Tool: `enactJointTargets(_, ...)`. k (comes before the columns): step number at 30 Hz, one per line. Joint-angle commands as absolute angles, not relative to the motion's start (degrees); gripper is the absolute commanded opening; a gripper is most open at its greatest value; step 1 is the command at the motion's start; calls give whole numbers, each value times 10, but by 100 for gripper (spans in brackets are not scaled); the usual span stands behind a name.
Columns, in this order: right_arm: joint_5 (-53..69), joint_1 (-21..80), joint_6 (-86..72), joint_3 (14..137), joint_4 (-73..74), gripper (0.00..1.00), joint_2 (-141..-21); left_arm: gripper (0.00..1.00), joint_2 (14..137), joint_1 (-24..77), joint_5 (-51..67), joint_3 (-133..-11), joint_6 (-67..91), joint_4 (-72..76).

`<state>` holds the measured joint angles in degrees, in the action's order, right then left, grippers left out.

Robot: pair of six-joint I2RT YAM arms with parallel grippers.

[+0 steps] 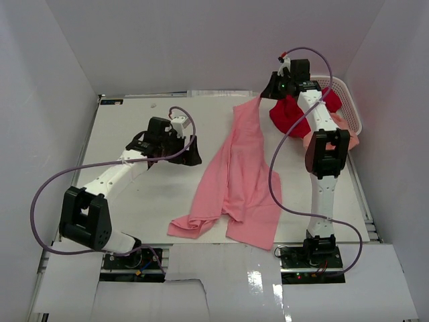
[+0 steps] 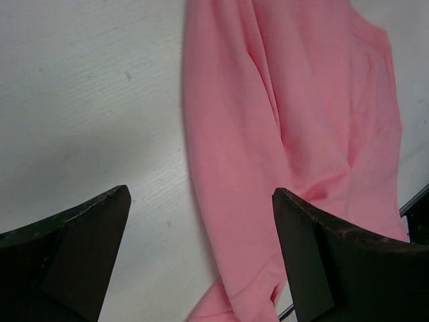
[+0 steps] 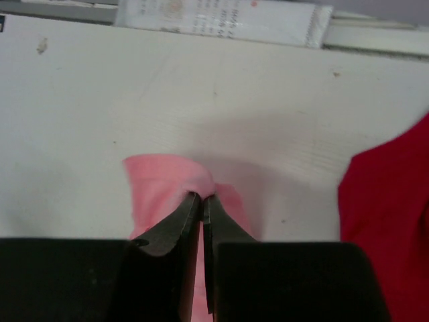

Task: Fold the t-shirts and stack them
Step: Flatten out the tshirt

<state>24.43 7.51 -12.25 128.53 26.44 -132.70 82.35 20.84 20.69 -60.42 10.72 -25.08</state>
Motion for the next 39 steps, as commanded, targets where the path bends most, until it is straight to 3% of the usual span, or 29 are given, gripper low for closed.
enactJointTargets(1,265,62,-134,1272,245,8,-1318,98,815,252,214,-635,68,-271)
enactJointTargets(7,274,54,-127,1214,228,8,-1316,98,837,330,196,-670,29,-284)
enactJointTargets(12,286,54,-130,1165,203,8,-1301,97,902,409,81,-707,6,-339)
enactJointTargets(13,285,54,-130,1154,203,8,-1298,90,922,436,48,-714,4,-357)
enactJointTargets(18,286,54,-123,1138,203,8,-1293,85,948,510,-14,-722,20,-388)
enactJointTargets(29,289,54,-123,1129,202,8,-1294,86,970,533,-23,-718,40,-403)
enactJointTargets(39,287,54,-121,1116,197,8,-1292,73,1005,541,-22,-717,45,-395)
